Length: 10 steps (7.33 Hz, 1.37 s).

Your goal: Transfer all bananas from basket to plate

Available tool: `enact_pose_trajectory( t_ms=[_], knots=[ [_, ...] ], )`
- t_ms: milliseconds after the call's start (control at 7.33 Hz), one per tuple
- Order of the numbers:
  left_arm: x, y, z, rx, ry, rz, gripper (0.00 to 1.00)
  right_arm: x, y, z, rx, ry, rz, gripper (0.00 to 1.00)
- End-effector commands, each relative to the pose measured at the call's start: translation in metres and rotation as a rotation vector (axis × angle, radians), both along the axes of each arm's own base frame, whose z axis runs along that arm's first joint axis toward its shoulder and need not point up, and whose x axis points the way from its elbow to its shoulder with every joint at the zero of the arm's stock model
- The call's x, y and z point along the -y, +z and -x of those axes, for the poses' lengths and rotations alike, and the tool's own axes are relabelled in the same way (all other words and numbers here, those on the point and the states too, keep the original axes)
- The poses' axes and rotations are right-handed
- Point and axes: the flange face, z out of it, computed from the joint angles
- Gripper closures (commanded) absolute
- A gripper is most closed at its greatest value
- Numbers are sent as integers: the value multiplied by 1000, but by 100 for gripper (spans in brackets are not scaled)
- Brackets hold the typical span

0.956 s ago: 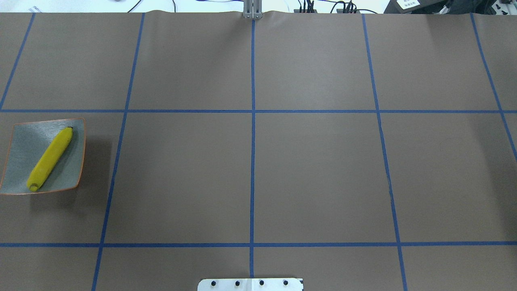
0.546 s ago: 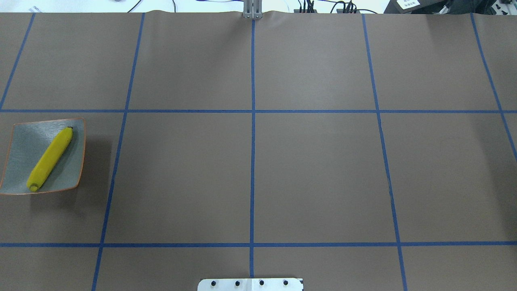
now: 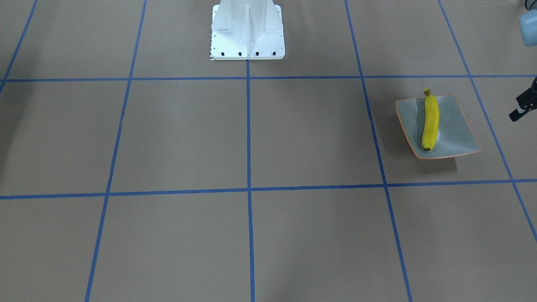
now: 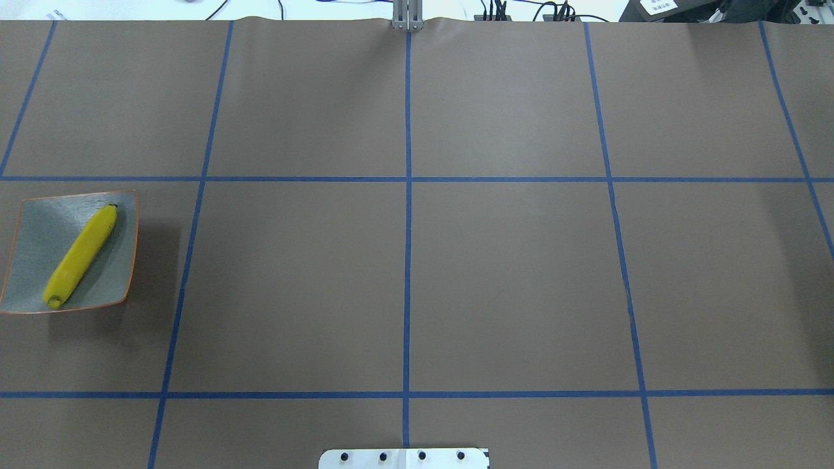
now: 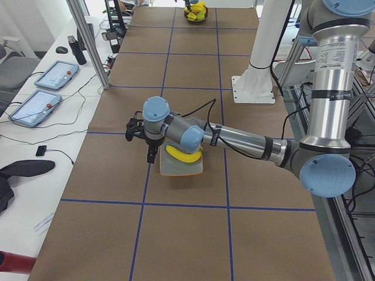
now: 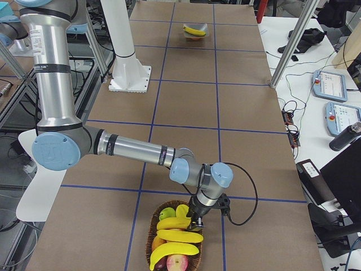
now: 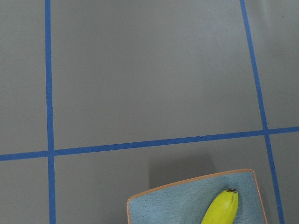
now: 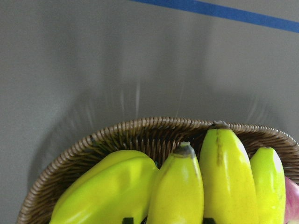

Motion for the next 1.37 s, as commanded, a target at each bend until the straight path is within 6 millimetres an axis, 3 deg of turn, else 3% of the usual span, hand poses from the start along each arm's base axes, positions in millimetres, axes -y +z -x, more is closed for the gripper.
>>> enact_pose_trajectory(
  t_ms=[0,273,546,683,819,1229],
  knots=[
    [-1,-6,0,-7,-10,3,0,1,2,1,4,-21,-5,41],
    [-2,-7,0,-8,-13,5,0,3,1,1,3,-19,-4,42],
    [-3,-11,0,-15,-17,10,0,2,2,0,4,-19,-3,53],
    [-4,-15,0,-19,-18,5,0,2,4,0,3,-18,0,68],
    [-5,-17,0,-19,-19,3,0,4,2,0,4,-20,-5,98],
    [-5,-17,0,-21,-18,3,0,27,-21,-5,31,-37,-54,100]
  ],
)
